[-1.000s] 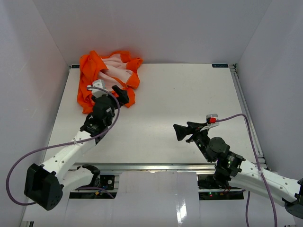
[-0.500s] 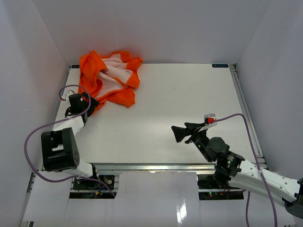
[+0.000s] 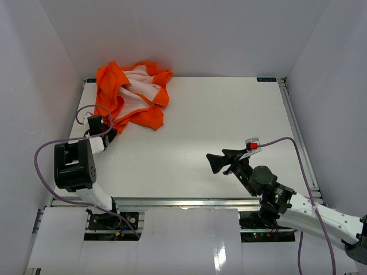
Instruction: Zip up the jacket
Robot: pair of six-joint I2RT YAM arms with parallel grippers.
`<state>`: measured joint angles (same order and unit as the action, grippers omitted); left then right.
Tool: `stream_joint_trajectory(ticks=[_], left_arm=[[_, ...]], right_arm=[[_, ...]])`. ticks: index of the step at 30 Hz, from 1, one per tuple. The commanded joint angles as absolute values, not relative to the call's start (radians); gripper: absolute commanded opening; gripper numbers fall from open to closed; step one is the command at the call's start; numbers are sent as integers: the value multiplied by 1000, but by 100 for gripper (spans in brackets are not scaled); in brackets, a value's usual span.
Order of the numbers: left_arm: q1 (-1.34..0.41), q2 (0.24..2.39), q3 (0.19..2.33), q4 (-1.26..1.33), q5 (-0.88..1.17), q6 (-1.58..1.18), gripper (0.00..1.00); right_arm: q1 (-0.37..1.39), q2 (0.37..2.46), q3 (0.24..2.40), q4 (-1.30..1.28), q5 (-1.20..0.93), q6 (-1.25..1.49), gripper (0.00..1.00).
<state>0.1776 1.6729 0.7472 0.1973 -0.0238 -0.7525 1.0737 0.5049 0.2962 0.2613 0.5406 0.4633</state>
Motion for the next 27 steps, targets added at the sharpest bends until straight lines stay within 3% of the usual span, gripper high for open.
stream_joint_trajectory(ticks=[1,3,7,12,17,22,27], left_arm=[[180,1489,606,186,-112,-804,0],[181,1368,534,173,-165,-821,0],[179,1153,424,142,-241,-874,0],[179,957,306,183,-236,-897,0],[179,900,322,190,-163,-781,65],[178,807,290,249,-152,-716,78],[178,860,289,352,-112,-688,81]], right_arm=[[1075,538,316,292,607,454,92],[1075,591,315,320,647,453,99],[1065,746,405,378,690,458,96],[1009,1127,702,405,614,342,98],[896,1487,1026,341,360,265,96],[748,1805,1326,264,-40,285,84],[732,2047,1515,240,-71,254,85]])
